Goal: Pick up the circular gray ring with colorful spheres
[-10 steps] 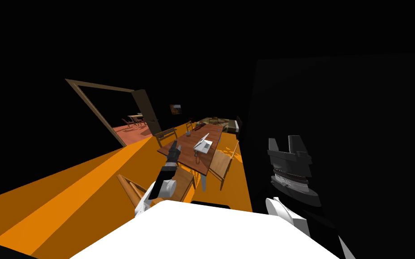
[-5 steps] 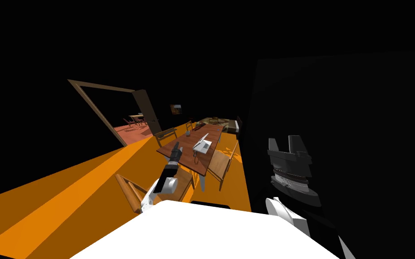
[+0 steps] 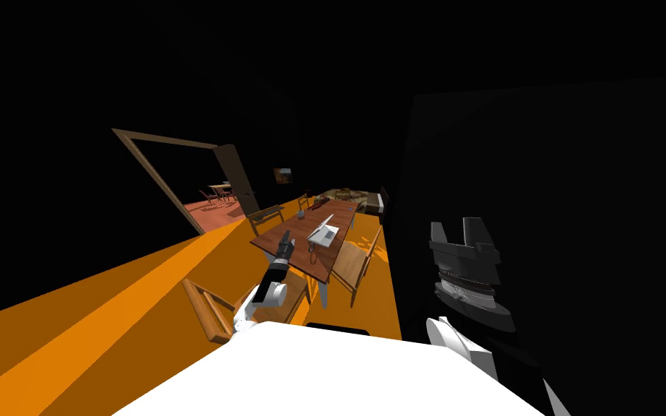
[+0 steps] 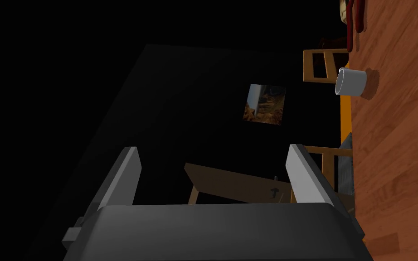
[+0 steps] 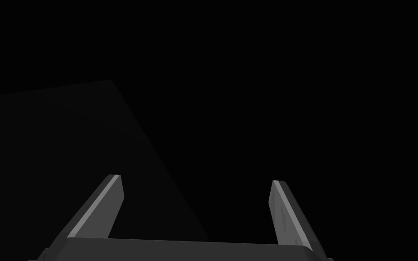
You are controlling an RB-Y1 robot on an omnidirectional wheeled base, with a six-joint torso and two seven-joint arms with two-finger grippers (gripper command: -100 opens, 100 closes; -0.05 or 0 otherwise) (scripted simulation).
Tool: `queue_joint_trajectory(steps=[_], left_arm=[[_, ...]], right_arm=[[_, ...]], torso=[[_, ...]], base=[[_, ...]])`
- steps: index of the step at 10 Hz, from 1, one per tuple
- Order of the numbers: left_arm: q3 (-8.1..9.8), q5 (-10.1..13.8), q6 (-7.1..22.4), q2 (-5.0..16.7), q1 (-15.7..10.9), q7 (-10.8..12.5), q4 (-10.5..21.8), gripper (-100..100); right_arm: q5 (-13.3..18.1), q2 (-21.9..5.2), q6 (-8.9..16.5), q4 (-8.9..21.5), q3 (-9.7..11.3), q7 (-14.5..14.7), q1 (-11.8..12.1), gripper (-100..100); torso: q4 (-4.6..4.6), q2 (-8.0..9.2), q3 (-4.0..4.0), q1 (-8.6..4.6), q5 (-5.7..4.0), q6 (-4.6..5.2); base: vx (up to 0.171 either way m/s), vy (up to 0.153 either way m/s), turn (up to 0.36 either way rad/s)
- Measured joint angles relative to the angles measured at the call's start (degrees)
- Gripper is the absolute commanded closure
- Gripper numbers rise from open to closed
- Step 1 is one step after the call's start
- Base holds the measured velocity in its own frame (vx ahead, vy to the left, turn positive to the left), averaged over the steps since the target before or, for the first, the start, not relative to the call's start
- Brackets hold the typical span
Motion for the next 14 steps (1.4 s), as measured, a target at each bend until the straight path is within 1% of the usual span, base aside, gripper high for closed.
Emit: queue_joint_trajectory(steps=[1, 2, 7, 10, 11, 12, 13, 14], left_arm=[[0.13, 0.40, 0.63, -0.01, -1.23, 0.32, 1.62, -100], [0.17, 0.60, 1.09, -0.09, -1.78, 0.52, 3.00, -100], [1.03, 2.62, 3.32, 1.05, -7.09, 2.92, 12.30, -100], [1.24, 3.29, 4.51, 0.59, -9.25, 3.62, 16.77, -100], [1.41, 3.68, 5.05, 0.61, -10.45, 4.00, 18.54, -100], [1.55, 3.85, 5.66, 0.43, -11.04, 4.15, 19.62, -100], [1.78, 4.26, 6.16, 0.58, -12.80, 4.55, 21.87, -100], [1.92, 4.46, 6.72, 0.51, -13.41, 4.79, 23.05, -100]], right_arm=[[0.00, 0.00, 0.00, 0.00, 0.00, 0.00, 0.00, 0], [0.00, 0.00, 0.00, 0.00, 0.00, 0.00, 0.00, 0], [0.00, 0.00, 0.00, 0.00, 0.00, 0.00, 0.00, 0], [0.00, 0.00, 0.00, 0.00, 0.00, 0.00, 0.00, 0], [0.00, 0.00, 0.00, 0.00, 0.00, 0.00, 0.00, 0], [0.00, 0.00, 0.00, 0.00, 0.00, 0.00, 0.00, 0], [0.00, 0.00, 0.00, 0.00, 0.00, 0.00, 0.00, 0], [0.00, 0.00, 0.00, 0.00, 0.00, 0.00, 0.00, 0]], torso=[[0.00, 0.00, 0.00, -0.01, 0.00, 0.00], [0.00, 0.01, 0.01, 0.01, 0.00, 0.00], [0.00, -0.01, 0.00, 0.02, 0.00, 0.00], [0.00, 0.01, 0.00, 0.02, 0.00, -0.01], [0.00, 0.00, 0.00, 0.03, 0.00, 0.00], [0.00, 0.01, 0.00, 0.03, 0.00, -0.01], [0.01, 0.01, 0.00, 0.03, 0.00, 0.00], [0.00, 0.02, 0.01, 0.03, 0.00, -0.01]], base=[[0.012, -0.034, 0.010], [0.018, -0.037, 0.020], [0.015, -0.033, 0.011], [0.016, -0.032, 0.011], [0.015, -0.028, 0.005], [0.010, -0.031, 0.010], [0.012, -0.028, 0.002], [0.017, -0.034, 0.010]])
